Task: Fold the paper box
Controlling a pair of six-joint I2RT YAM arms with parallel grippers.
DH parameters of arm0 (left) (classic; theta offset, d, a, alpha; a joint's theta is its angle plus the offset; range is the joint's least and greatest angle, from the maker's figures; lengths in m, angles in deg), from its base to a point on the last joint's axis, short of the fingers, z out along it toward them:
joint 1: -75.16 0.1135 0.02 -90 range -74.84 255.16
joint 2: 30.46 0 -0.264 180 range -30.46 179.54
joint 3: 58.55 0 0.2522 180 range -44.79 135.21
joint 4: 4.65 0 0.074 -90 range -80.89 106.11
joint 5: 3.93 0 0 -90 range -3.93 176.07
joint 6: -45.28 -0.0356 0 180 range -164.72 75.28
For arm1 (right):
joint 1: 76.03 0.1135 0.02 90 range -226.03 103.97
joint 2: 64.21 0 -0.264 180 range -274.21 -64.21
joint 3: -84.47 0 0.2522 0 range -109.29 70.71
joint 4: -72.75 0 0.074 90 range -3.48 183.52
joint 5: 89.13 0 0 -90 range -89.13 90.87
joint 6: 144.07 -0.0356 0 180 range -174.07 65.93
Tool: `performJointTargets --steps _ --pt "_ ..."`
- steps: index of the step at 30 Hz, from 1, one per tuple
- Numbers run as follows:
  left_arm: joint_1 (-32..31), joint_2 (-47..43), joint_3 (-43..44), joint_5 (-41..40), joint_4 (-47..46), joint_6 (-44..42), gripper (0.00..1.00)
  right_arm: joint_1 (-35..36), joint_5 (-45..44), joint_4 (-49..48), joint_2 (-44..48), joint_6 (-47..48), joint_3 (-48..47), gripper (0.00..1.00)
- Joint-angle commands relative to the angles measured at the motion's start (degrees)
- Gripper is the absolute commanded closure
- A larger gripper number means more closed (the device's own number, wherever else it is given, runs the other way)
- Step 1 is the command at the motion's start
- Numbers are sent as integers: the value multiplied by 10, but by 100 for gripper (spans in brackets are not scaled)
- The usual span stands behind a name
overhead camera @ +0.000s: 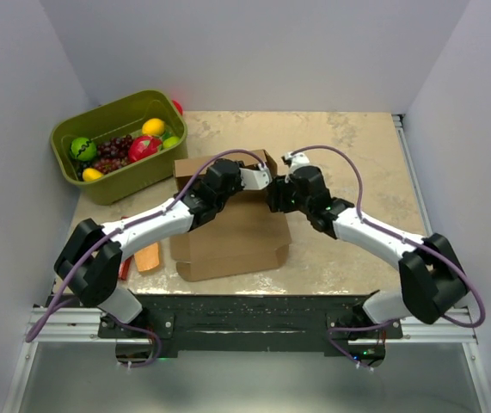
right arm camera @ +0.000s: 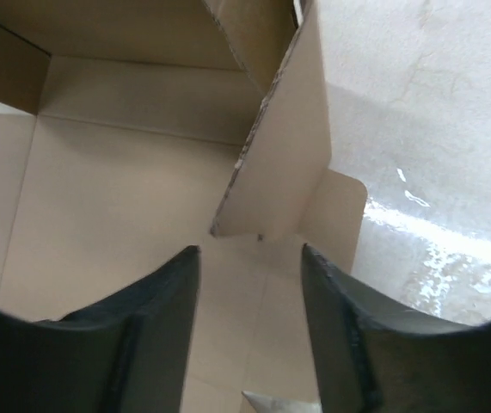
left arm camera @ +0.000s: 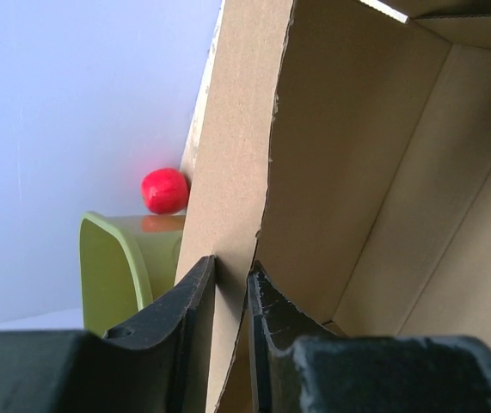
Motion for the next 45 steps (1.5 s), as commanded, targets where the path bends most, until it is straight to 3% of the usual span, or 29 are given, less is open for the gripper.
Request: performJointTargets --steps 1,7,12,17,26,30,45 --pt "-6 -5 -30 46 32 2 82 -32 -16 9 70 1 16 36" --pt "-6 1 -38 54 34 -8 83 -125 22 -26 107 -16 66 32" --pt "-6 2 -36 62 42 -10 83 -128 70 -93 35 0 66 36" --pt "-6 13 -21 99 75 -3 83 -123 166 -261 -18 4 98 32" --pt "-6 16 -13 115 90 1 84 -99 192 -372 -74 21 99 31" --pt "-6 17 -12 116 93 1 84 -85 168 -381 -76 27 99 27" --pt "-6 17 -15 122 93 -1 85 -82 80 -445 -121 96 74 25"
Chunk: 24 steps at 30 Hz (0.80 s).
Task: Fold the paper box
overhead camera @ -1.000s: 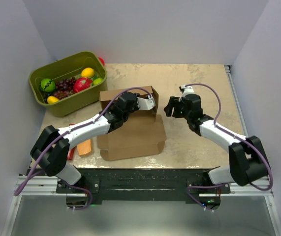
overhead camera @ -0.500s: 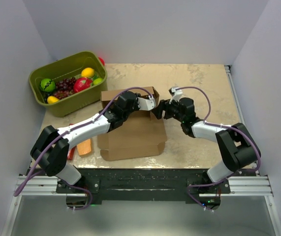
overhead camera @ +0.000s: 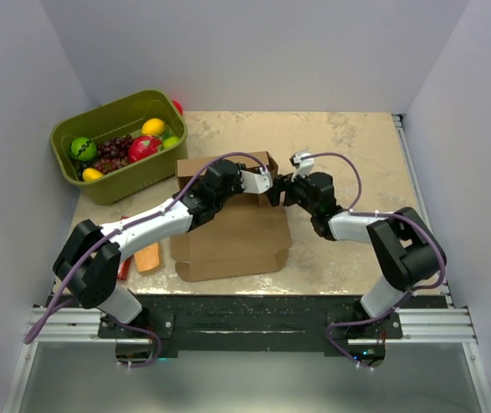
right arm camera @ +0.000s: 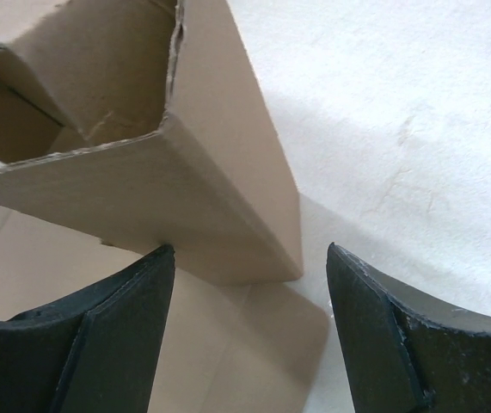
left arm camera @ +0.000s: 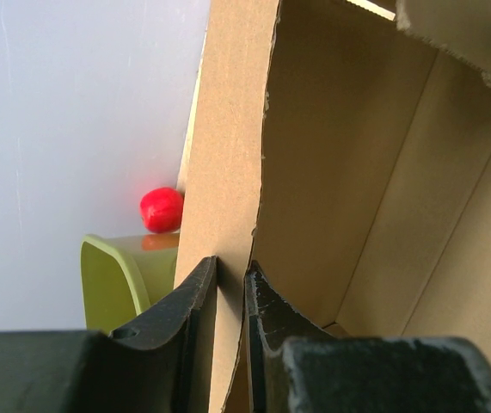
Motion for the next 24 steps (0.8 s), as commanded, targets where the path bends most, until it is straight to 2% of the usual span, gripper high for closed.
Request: performJointTargets --steps 1,10,14,24 --pt "-7 23 -10 78 84 24 86 1 -35 -83 -9 49 -27 25" --pt "-7 23 -8 84 89 24 87 1 -3 -176 -38 87 -32 29" --pt "-7 24 -7 85 90 24 87 2 7 -229 -55 84 -28 35" --pt "-7 29 0 90 96 29 88 25 -44 -263 -58 91 -30 42"
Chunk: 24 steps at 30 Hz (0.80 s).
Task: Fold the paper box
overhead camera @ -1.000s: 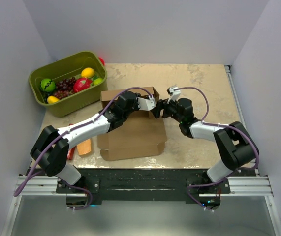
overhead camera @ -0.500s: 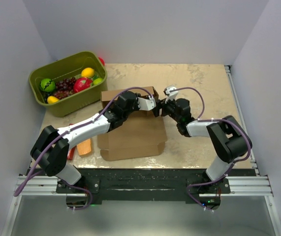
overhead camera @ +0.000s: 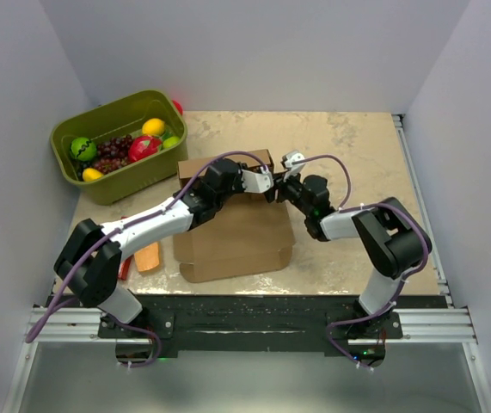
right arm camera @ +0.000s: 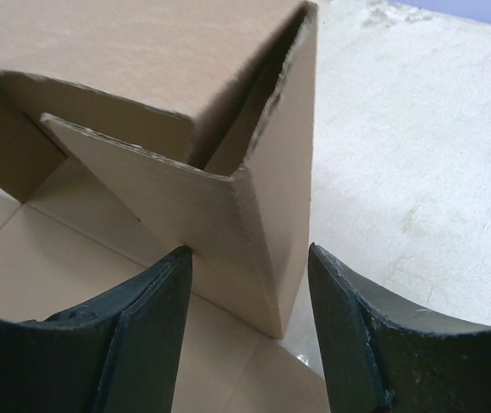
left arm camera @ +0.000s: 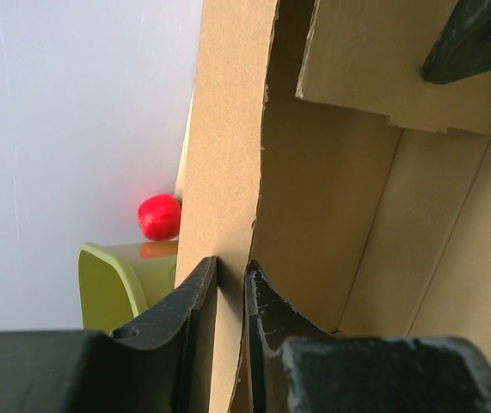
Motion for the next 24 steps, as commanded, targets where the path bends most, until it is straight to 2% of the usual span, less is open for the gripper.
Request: performJointTargets --steps 1,7,13,21,22,24 --pt "-8 25 -6 81 96 30 88 15 -62 -113 14 16 -20 42" --pt "-8 27 -2 91 101 34 88 31 -128 -150 0 9 -16 46" --pt "-8 27 5 104 103 42 89 35 -178 -182 -22 -6 -15 57" --pt "-8 25 13 120 109 57 90 36 -195 -167 -34 -28 -23 84" --pt "-8 25 14 121 109 59 90 36 -200 -165 -33 -27 -24 91" --pt "-8 24 19 126 109 67 91 36 -207 -158 -34 -29 -24 94"
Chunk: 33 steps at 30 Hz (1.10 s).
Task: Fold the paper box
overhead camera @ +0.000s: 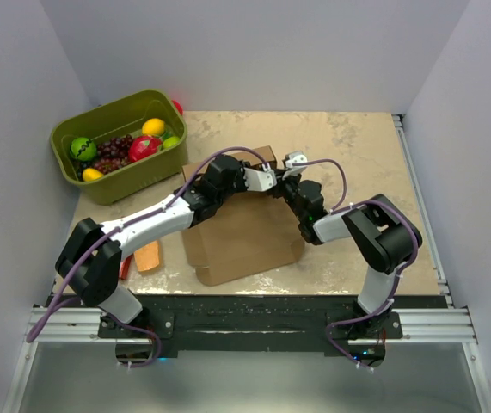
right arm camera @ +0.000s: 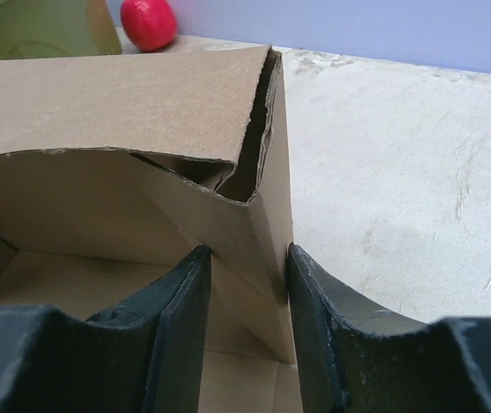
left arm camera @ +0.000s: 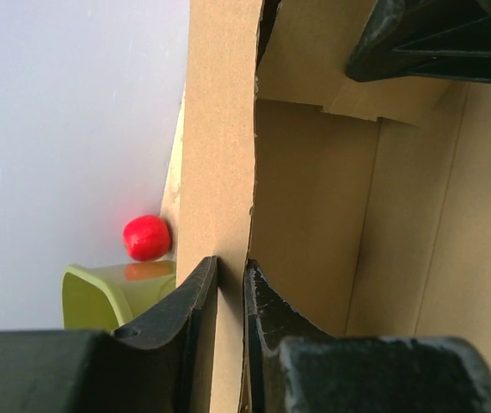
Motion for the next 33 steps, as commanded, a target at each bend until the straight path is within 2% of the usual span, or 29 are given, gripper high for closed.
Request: performJointTargets --steps 1,3,6,7,9,10,13,16,23,27,30,33 --pt "-8 18 0 93 93 51 91 -3 -58 -57 4 -15 -23 97" --pt "-8 17 2 98 92 60 91 -3 -77 -57 6 -18 -20 99" --pt "-8 13 10 112 91 74 86 -2 -93 -63 13 -25 -9 100" --pt "-6 11 12 125 90 77 76 -2 -91 -60 14 -26 -8 100" --pt "-3 4 17 133 84 91 65 -2 -73 -44 24 -27 -7 100" --pt "0 -4 18 144 79 95 50 -2 -64 -39 27 -27 -4 100" --pt "14 -26 21 164 65 113 31 -2 -23 9 55 -23 0 100" --pt "25 -57 21 176 48 133 19 -2 4 83 101 -21 7 100" --pt "35 -134 8 209 49 159 9 -2 0 275 213 -2 -1 100" --pt "35 -189 -27 221 49 153 0 -4 7 436 233 5 -47 100" --pt "35 -217 -57 229 45 143 0 -3 9 502 241 4 -68 100" --pt "35 -209 -56 234 72 131 0 -3 3 551 253 4 -77 100"
